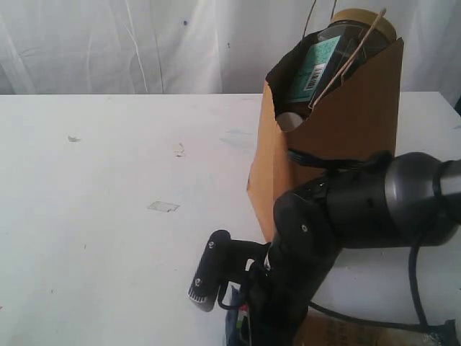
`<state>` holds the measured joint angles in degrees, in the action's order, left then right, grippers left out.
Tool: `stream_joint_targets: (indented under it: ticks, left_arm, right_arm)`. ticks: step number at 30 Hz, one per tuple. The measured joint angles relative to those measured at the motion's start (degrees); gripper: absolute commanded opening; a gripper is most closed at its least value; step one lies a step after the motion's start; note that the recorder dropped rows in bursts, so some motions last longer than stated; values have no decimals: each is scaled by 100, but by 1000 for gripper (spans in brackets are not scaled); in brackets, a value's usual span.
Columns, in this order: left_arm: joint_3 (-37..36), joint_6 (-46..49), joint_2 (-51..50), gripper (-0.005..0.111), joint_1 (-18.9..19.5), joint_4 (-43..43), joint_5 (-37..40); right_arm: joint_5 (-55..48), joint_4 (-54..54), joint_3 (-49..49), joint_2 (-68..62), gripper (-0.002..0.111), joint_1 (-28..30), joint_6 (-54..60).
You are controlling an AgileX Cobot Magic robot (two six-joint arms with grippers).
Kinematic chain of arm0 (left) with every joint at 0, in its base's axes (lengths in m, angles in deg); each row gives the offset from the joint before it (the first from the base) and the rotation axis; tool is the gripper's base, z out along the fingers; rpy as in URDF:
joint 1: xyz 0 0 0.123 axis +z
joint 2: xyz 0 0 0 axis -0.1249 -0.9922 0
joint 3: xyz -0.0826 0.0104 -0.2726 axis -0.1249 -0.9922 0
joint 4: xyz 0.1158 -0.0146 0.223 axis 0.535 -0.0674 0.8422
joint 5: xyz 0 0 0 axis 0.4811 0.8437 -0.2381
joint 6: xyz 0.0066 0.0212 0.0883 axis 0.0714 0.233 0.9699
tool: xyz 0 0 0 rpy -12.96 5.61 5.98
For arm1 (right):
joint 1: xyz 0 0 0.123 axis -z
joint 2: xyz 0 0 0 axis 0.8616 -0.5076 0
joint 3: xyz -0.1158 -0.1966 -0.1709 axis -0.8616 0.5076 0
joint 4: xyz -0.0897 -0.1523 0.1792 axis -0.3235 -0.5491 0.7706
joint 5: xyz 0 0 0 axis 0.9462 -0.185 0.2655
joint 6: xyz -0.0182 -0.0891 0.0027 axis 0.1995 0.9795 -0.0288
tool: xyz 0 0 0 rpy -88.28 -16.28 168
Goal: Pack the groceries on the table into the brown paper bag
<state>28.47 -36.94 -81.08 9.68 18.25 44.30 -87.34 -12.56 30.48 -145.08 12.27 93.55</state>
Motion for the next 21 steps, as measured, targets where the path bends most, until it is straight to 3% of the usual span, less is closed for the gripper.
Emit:
stream_joint_targets:
  ticks: [13,21]
  left_arm:
    - [0,0,0,0,0,0,0]
    - [0,0,0,0,0,0,0]
  right_arm:
    - [-305,-107,100,1663,0,0,-891]
    - [-534,-1206,100,3181,0,0,-2347]
